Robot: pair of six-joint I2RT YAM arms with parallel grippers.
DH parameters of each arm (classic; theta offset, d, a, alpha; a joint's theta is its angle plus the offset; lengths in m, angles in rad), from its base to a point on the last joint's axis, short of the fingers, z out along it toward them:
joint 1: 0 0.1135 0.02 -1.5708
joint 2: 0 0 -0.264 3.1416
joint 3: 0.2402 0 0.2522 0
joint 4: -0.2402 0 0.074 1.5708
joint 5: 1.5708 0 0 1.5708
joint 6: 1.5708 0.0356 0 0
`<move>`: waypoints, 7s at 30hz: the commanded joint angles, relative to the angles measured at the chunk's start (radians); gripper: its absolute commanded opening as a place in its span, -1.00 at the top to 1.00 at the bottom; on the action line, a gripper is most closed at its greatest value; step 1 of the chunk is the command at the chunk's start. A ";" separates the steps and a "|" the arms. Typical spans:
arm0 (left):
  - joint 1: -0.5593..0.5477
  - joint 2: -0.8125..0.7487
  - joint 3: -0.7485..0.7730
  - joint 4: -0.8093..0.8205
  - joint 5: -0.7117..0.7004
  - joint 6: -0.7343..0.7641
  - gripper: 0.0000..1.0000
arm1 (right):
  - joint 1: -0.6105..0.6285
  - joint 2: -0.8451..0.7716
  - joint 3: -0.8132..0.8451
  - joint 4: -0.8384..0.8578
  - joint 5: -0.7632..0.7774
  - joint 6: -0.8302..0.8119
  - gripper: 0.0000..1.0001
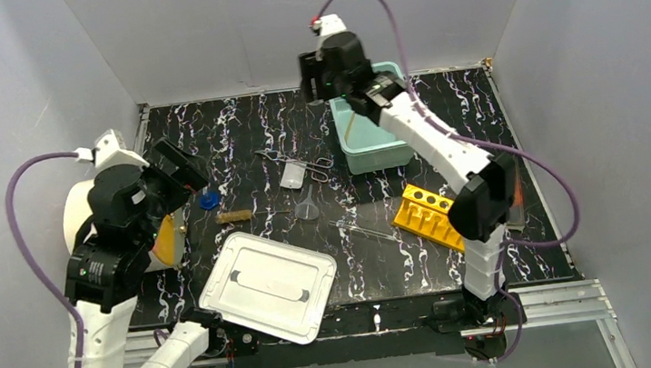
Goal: Organize the chemistry lab equipment
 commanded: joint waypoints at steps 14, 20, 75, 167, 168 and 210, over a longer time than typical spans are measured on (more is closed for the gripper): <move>-0.003 0.292 -0.132 0.402 0.505 0.044 -0.97 | -0.313 -0.109 -0.314 0.118 -0.043 -0.021 -0.05; -0.007 0.356 -0.143 0.499 0.529 0.016 -0.97 | -0.317 0.001 -0.318 0.209 -0.009 -0.064 -0.05; -0.010 0.686 0.125 0.472 0.327 0.229 -0.97 | -0.368 0.423 0.221 -0.009 0.156 -0.047 -0.78; -0.005 0.471 0.320 0.178 -0.196 0.036 -0.97 | 0.263 0.403 0.255 -0.167 -0.174 -0.304 1.00; -0.004 0.472 0.328 0.179 -0.195 0.036 -0.97 | 0.249 0.391 0.251 -0.158 -0.184 -0.279 1.00; 0.007 0.581 0.259 0.195 -0.021 0.010 -0.97 | -0.252 0.039 -0.246 -0.073 -0.142 0.111 1.00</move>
